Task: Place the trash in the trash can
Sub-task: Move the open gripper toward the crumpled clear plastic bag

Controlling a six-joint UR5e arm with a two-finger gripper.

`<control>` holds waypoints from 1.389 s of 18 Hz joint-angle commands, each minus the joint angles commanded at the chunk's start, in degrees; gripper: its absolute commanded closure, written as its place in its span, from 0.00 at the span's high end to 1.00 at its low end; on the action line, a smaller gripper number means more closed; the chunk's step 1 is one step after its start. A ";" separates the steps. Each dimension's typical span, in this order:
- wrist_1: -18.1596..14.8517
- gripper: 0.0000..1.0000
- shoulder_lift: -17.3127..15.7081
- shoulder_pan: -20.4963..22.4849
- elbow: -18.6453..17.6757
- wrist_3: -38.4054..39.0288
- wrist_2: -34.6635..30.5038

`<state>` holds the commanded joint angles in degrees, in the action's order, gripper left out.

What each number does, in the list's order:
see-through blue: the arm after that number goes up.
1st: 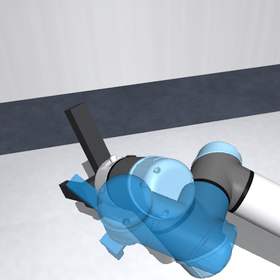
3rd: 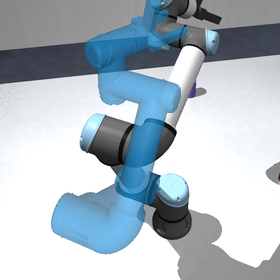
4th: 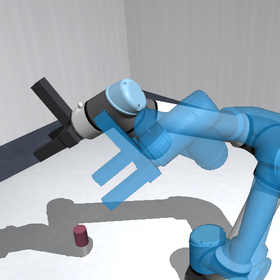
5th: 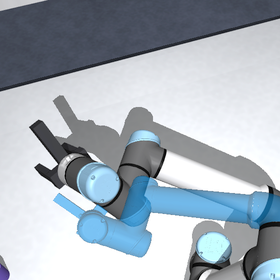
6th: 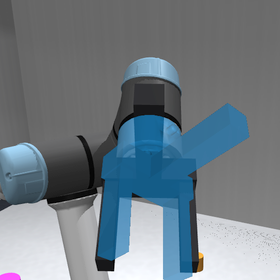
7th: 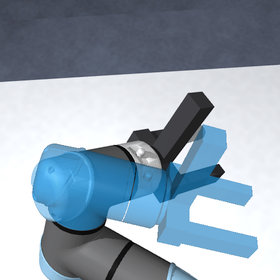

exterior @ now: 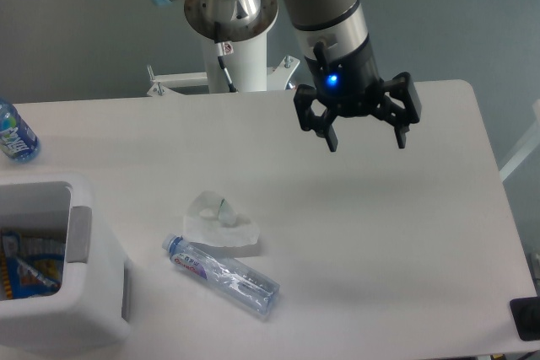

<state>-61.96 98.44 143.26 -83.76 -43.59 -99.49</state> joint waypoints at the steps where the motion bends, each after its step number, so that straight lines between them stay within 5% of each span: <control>1: 0.00 1.00 0.00 0.09 0.00 0.00 0.00; 12: 0.44 1.00 0.35 -0.61 -1.14 1.14 0.09; 17: 6.85 1.00 -0.70 -0.70 -7.37 2.19 1.58; 25: 7.47 1.00 -0.70 -1.58 -12.12 5.36 2.02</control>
<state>-54.49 97.73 141.68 -95.88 -38.23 -97.47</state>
